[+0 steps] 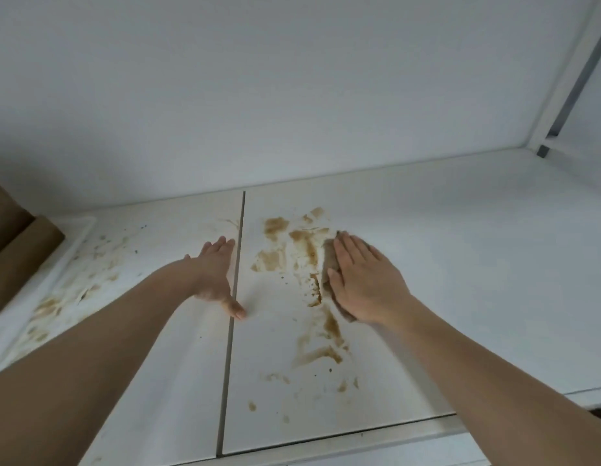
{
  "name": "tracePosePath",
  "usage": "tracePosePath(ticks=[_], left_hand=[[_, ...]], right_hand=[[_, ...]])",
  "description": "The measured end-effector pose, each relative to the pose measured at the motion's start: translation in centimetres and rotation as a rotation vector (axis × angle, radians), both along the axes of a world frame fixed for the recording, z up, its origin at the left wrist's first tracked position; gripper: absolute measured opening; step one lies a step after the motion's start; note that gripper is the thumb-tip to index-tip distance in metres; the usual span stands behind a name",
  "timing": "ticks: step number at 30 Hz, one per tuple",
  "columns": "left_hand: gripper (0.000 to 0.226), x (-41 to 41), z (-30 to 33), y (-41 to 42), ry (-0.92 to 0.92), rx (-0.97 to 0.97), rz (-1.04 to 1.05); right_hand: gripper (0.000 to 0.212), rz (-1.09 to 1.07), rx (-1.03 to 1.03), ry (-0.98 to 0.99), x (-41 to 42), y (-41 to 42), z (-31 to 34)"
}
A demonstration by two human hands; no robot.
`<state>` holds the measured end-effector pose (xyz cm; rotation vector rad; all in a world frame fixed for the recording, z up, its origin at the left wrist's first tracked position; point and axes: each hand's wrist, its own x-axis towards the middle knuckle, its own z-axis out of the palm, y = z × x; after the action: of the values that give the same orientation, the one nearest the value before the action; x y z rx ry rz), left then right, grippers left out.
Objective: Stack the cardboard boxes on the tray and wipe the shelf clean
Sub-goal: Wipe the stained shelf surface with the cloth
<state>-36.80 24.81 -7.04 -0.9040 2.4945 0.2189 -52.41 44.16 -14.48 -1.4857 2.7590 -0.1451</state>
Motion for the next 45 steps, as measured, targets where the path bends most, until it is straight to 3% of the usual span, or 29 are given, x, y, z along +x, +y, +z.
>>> tracePosePath(ticks=[2, 4, 8, 11, 16, 21, 27, 30, 37, 45], left_hand=[[0.134, -0.6, 0.6, -0.5, -0.008, -0.013, 0.001], [0.132, -1.0, 0.6, -1.1, 0.003, -0.031, -0.004], [0.137, -1.3, -0.8, -2.2, 0.008, -0.068, -0.016], [0.139, -1.8, -0.8, -2.4, -0.021, -0.082, -0.03], [0.141, -3.5, 0.0, -1.4, -0.125, -0.13, -0.081], [0.14, -4.2, -0.1, -1.3, -0.19, -0.165, -0.086], [0.108, -4.6, 0.4, -2.0, -0.117, -0.104, -0.073], [0.103, -5.3, 0.8, -2.7, -0.122, -0.182, -0.077], [0.081, -7.0, 0.3, -3.1, -0.079, -0.302, -0.038], [0.053, -6.8, -0.7, -4.4, 0.057, -0.238, -0.014]], right_hand=[[0.082, 0.106, 0.023, -0.008, 0.4, 1.1, 0.2], [0.072, 0.115, 0.038, -0.029, -1.0, 2.0, 0.5], [0.064, -0.168, 0.037, 0.0, -6.0, 1.5, 0.5], [0.064, -0.263, 0.038, -0.044, -6.9, -1.5, 0.2], [0.064, -0.07, -0.014, -0.048, -2.9, -5.8, 0.2], [0.062, 0.099, 0.011, -0.049, -3.1, -4.4, 0.3], [0.065, -0.266, 0.01, -0.05, -9.3, -5.1, 0.0], [0.064, -0.237, -0.002, -0.076, -8.5, -7.8, 0.2], [0.062, 0.17, 0.03, -0.037, -6.4, -7.7, 0.3], [0.061, -0.19, 0.036, -0.064, -12.0, -8.8, 0.2]])
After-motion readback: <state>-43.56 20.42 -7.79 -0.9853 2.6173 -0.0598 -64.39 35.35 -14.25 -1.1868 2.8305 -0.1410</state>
